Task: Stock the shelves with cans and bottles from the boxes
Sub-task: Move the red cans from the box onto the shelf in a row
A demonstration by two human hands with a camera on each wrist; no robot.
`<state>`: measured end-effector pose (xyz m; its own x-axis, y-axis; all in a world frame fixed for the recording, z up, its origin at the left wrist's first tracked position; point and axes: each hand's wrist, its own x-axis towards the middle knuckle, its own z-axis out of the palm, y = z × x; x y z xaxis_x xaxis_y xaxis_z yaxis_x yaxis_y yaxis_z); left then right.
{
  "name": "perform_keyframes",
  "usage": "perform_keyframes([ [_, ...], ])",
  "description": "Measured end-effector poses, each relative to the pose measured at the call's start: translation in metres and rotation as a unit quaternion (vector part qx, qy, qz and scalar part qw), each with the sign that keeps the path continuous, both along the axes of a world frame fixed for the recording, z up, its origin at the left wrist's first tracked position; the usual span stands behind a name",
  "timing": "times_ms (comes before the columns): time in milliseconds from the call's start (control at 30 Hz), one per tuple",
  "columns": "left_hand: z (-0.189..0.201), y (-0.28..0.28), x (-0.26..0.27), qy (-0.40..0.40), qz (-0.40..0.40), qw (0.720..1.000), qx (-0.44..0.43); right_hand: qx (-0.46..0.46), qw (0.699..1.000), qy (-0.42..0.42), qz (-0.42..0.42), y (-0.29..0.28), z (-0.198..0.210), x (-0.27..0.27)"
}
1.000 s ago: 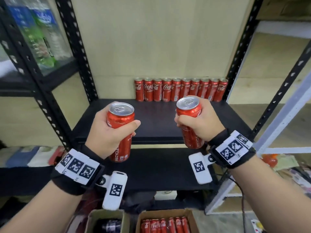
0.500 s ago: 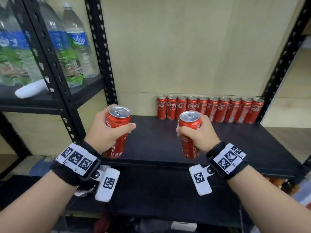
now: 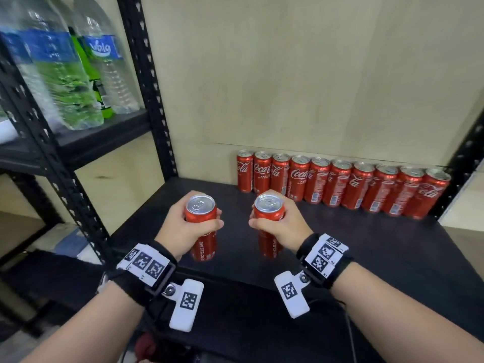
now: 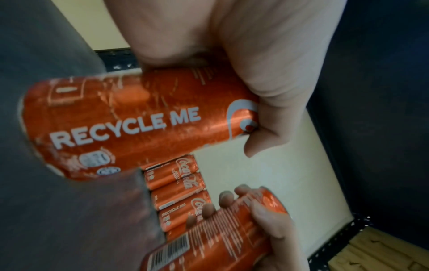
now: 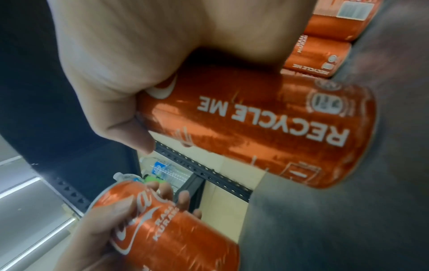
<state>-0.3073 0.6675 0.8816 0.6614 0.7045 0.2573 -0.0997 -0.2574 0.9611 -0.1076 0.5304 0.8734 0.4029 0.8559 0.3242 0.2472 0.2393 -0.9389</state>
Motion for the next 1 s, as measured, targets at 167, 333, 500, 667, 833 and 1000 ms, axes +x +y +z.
perform_keyframes([
  [167, -0.029, -0.019, 0.032, 0.013, -0.023, 1.0, -0.008, -0.007, 1.0, 0.022, 0.003, 0.003, -0.025, 0.01],
  [333, -0.043, -0.024, 0.047, 0.012, -0.006, 1.0, -0.014, -0.003, 0.998, 0.046, 0.035, 0.001, -0.045, 0.013],
  [500, -0.033, -0.018, 0.04, 0.073, -0.037, 0.996, 0.03, -0.047, 0.998, 0.006, 0.052, -0.007, -0.032, 0.017],
  [667, 0.006, -0.005, 0.017, 0.169, -0.076, 0.966, 0.18, -0.117, 0.972, -0.194, 0.06, -0.025, 0.01, 0.033],
  [833, 0.049, 0.005, 0.014, 0.351, -0.144, 0.823, 0.423, -0.216, 0.85, -0.463, 0.129, -0.026, 0.053, 0.042],
  [1000, 0.05, 0.003, 0.031, 0.434, -0.153, 0.745, 0.483, -0.269, 0.75, -0.584, 0.156, -0.012, 0.074, 0.042],
])
